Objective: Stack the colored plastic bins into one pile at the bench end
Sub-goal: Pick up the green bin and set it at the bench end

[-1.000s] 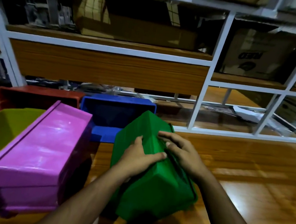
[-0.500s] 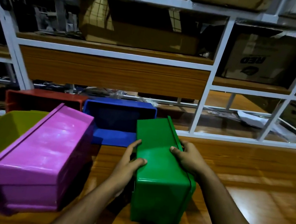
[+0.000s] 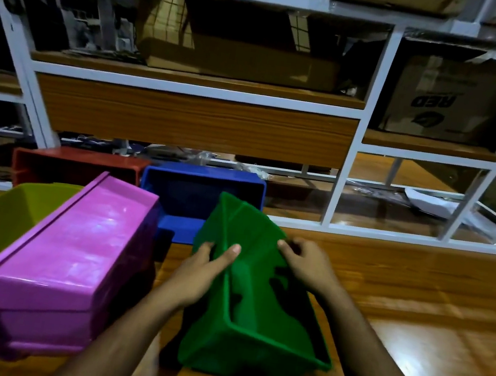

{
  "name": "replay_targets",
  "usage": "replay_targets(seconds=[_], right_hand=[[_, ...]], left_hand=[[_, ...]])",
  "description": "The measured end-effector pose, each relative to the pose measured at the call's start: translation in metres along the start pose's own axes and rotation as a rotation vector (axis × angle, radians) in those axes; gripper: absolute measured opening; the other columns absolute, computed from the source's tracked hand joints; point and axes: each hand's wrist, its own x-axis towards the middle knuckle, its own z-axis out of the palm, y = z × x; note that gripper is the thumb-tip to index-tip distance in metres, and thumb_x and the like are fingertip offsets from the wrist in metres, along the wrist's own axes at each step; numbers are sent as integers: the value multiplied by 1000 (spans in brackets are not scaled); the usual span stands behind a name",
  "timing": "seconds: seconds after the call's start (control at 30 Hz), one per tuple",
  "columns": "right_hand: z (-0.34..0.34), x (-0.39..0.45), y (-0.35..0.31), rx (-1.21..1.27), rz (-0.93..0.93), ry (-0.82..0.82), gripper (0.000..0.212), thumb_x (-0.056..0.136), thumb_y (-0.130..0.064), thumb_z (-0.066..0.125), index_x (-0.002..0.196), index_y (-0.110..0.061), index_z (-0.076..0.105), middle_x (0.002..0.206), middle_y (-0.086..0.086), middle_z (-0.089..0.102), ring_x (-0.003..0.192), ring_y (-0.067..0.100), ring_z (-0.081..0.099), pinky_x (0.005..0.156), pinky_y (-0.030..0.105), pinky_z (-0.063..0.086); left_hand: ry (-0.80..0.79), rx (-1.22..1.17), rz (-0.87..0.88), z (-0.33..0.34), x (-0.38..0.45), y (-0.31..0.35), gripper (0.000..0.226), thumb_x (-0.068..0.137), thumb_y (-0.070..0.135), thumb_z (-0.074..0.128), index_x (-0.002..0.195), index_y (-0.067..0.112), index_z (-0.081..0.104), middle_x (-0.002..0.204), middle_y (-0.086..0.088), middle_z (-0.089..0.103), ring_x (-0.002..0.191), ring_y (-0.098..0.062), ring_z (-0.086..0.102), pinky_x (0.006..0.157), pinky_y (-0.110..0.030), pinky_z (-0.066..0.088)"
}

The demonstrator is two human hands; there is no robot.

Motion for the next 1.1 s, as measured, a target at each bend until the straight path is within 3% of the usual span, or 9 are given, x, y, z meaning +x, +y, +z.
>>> replay_targets(seconds=[0.07, 0.17, 0.3, 0.43, 0.57, 0.7, 0.77, 0.9, 1.1], right_hand=[[5, 4, 22, -311, 152, -72, 46, 93, -50, 50, 119, -13, 60, 118, 11, 67, 107, 30, 62, 88, 36, 51], [15, 2, 43, -277, 313, -183, 43, 96, -32, 55, 132, -10, 48, 126, 12, 60, 107, 27, 59, 74, 28, 48], [20, 7, 49, -286, 259, -138, 42, 95, -16, 51, 136, -9, 43, 130, 17, 58, 116, 33, 58, 83, 31, 48], [24, 9, 50, -301, 245, -134, 40, 97, -15, 46, 136, -9, 41, 130, 18, 57, 112, 33, 59, 87, 37, 49], [21, 9, 53, -331, 207, -111, 33, 100, -21, 43, 130, -11, 48, 121, 14, 62, 102, 28, 62, 87, 40, 54], [14, 12, 54, -342, 143, -149, 33, 101, -26, 42, 132, -15, 46, 102, 4, 58, 78, 13, 58, 61, 27, 50], [7, 13, 51, -386, 62, -191, 31, 101, -27, 42, 130, -17, 48, 100, 3, 59, 76, 13, 57, 60, 26, 46], [1, 12, 41, -507, -74, -258, 25, 99, -32, 45, 121, -23, 52, 105, 7, 65, 89, 21, 62, 77, 37, 54], [12, 10, 30, -613, -317, -322, 15, 96, -33, 47, 109, -29, 52, 107, 7, 66, 96, 25, 61, 75, 34, 47]], left_hand=[[36, -60, -83, -6, 9, -18, 56, 77, 56, 64, 117, 17, 62, 107, 4, 71, 99, -16, 67, 92, -36, 52], [68, -49, -161, -8, 22, -48, 33, 68, 34, 62, 90, 12, 72, 87, -7, 76, 82, -27, 71, 82, -52, 56], [81, -120, -126, -2, 24, -70, 16, 89, 7, 52, 96, 9, 67, 97, -18, 74, 82, -29, 69, 78, -47, 55], [66, -132, -73, -3, 27, -78, 31, 82, 23, 51, 106, 8, 64, 97, -13, 72, 83, -27, 66, 78, -45, 53], [21, -84, -95, -4, 30, -81, 25, 96, 15, 50, 118, 11, 59, 113, -15, 69, 87, -22, 63, 81, -40, 50], [246, 398, 77, -6, 33, -72, 52, 84, 22, 63, 133, 14, 49, 125, -13, 59, 114, -33, 56, 98, -43, 46], [333, 605, 267, -5, 33, -62, 52, 79, 25, 62, 130, 19, 52, 122, -10, 57, 115, -33, 51, 97, -47, 45], [200, 751, 531, 1, 42, -40, 34, 84, 24, 61, 118, 23, 60, 115, 0, 62, 115, -21, 49, 99, -38, 44], [-45, 953, 589, 15, 61, -23, 39, 88, 29, 58, 126, 22, 56, 130, 1, 58, 123, -21, 48, 101, -37, 41]])
